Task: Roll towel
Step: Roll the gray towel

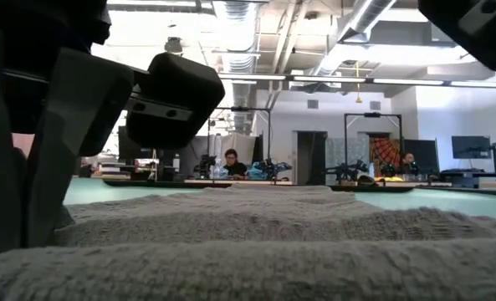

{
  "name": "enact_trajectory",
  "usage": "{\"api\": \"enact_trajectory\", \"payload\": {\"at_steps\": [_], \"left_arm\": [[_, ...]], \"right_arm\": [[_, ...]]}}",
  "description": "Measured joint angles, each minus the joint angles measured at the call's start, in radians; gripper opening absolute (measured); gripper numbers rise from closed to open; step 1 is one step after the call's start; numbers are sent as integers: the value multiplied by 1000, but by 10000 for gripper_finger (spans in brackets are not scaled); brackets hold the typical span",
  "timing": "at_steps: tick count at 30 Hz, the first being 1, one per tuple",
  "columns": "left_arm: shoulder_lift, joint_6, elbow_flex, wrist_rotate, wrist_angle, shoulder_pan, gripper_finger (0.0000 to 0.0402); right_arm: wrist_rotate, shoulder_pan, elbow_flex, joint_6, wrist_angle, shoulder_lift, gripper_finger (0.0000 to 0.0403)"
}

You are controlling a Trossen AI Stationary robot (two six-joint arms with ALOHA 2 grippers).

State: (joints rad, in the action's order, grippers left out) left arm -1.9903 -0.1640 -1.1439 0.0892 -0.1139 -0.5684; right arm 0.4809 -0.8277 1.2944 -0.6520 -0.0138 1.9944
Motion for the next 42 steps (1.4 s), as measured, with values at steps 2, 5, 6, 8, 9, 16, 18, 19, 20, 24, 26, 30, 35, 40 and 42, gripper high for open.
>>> {"api": "enact_trajectory", "payload": {"at_steps": [2, 5, 6, 8, 9, 16, 18, 19, 20, 24, 26, 30, 35, 40, 42], "left_arm": [[0, 3, 0, 3, 0, 0, 0], [0, 11, 0, 5, 0, 1, 0], [0, 11, 0, 5, 0, 1, 0], [0, 11, 0, 7, 1, 1, 0], [0, 11, 0, 7, 1, 1, 0], [-1, 11, 1, 13, 2, 6, 0], [-1, 11, 1, 17, 2, 7, 0], [-1, 9, 1, 18, 1, 7, 0], [-1, 5, 1, 23, 1, 8, 0], [-1, 10, 1, 39, 4, 9, 0], [9, 7, 1, 52, -11, 9, 4], [67, 3, 4, 77, -62, 10, 29], [147, 19, 5, 69, -132, 9, 68], [181, 50, 7, 100, -147, 3, 89], [199, 63, 25, 108, -144, -10, 90]], "right_arm": [[15, -4, 6, 33, 18, 17, 168], [17, -4, 8, 32, 40, 25, 188], [18, -4, 8, 32, 50, 24, 196], [20, -4, 11, 32, 69, 24, 210], [20, -4, 10, 32, 78, 24, 217], [22, -9, 10, 31, 73, 85, 235], [26, -8, 12, 31, 70, 108, 235], [30, -9, 13, 29, 68, 116, 235], [31, -8, 16, 22, 63, 124, 235], [55, -9, 19, -31, 61, 150, 234], [53, -9, 17, -67, 73, 152, 230], [42, -12, 17, -119, 83, 161, 198], [17, -14, 15, -145, 93, 163, 117], [2, -14, 15, -184, 91, 164, 29], [0, -14, 15, -189, 91, 164, 17]]}}
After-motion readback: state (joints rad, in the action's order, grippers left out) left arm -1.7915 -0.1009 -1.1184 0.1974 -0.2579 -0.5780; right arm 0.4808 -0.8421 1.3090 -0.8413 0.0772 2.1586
